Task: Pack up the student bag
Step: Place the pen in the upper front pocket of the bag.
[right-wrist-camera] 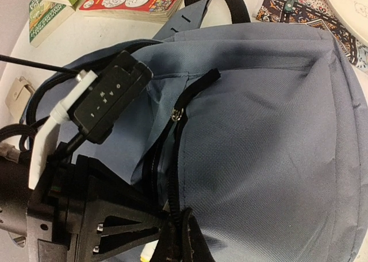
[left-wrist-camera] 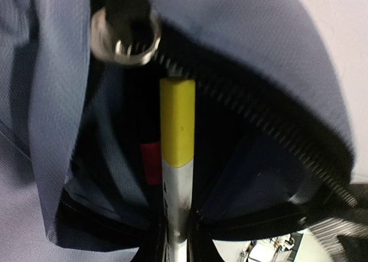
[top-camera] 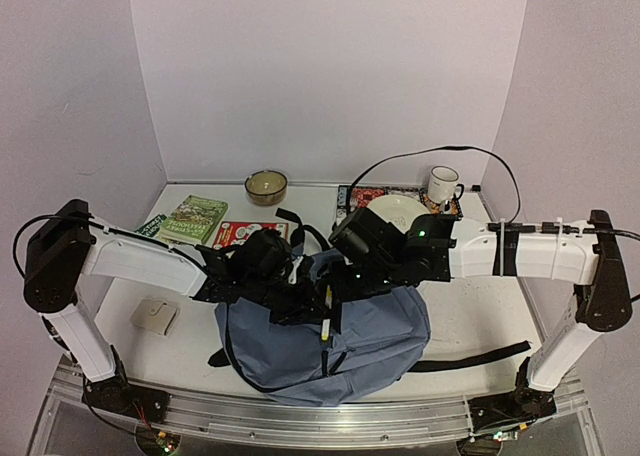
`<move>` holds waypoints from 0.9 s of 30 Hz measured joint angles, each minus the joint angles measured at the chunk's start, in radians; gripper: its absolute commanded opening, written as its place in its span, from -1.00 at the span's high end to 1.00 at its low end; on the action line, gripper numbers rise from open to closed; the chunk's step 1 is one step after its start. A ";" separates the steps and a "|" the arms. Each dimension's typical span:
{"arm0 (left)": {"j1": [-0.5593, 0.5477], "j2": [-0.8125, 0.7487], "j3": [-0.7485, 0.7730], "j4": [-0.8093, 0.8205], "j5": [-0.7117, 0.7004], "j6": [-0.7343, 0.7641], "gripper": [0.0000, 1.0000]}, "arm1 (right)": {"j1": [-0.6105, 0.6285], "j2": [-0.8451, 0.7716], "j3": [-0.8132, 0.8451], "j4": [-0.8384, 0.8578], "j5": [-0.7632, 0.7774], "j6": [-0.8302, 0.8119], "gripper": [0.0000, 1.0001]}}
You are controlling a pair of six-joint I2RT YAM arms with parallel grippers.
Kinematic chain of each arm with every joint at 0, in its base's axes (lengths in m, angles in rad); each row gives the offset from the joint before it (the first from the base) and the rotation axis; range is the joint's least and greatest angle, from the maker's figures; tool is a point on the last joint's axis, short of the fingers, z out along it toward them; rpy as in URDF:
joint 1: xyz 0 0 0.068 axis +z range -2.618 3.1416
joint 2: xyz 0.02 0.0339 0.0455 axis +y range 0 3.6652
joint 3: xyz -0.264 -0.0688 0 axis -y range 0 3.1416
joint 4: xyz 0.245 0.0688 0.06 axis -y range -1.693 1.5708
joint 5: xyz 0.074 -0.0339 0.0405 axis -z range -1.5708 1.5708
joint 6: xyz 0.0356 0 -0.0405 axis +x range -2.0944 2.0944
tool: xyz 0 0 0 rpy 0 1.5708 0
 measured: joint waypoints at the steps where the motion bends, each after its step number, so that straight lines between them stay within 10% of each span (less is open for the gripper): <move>1: 0.000 0.001 0.011 -0.005 -0.012 -0.001 1.00 | 0.000 0.000 0.000 0.000 0.000 0.000 1.00; 27: -0.003 0.064 0.066 0.085 -0.201 -0.127 0.25 | 0.006 -0.003 -0.001 0.017 0.008 0.004 1.00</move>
